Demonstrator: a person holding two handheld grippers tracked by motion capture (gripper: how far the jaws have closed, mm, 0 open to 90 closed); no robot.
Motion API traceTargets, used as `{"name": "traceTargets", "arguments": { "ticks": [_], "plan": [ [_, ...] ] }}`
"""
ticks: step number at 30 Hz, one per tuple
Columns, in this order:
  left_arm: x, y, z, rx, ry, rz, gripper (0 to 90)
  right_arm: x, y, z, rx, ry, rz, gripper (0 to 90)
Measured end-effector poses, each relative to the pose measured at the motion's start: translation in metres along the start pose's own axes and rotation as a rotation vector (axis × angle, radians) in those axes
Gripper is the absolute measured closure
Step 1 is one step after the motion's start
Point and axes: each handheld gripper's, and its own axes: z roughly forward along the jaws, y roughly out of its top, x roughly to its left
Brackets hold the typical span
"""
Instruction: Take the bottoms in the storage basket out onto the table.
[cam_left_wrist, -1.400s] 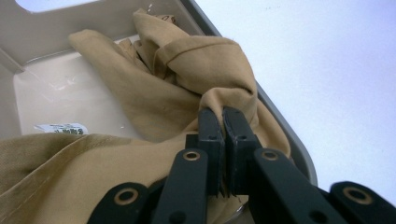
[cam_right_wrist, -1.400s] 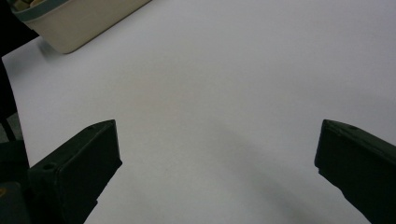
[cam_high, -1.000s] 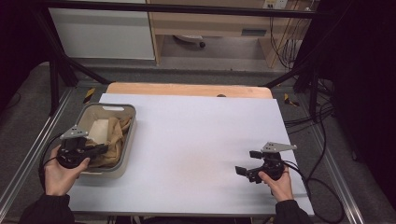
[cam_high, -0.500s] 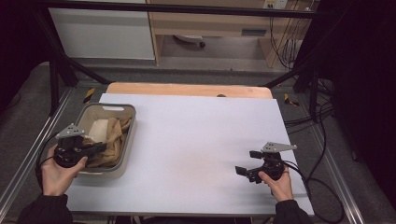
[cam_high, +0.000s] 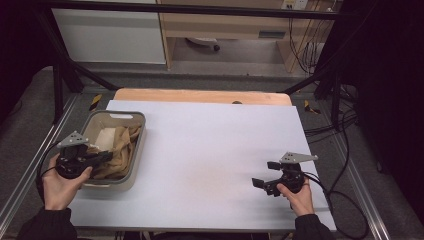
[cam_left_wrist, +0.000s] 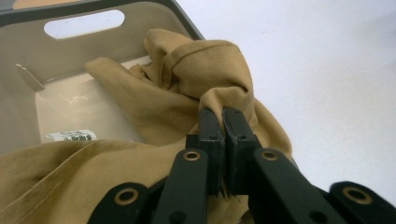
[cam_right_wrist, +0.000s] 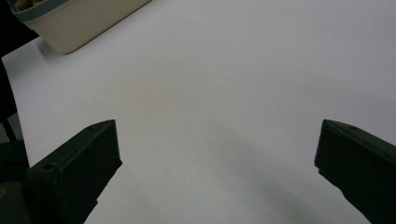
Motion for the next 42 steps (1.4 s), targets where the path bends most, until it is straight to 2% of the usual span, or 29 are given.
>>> {"name": "traceTargets", "arguments": {
  "ticks": [42],
  "plan": [
    [0.001, 0.008, -0.012, -0.051, 0.01, 0.006, 86.4, 0.0, 0.0, 0.0, 0.002, 0.001, -0.002, 0.6]
  ]
}}
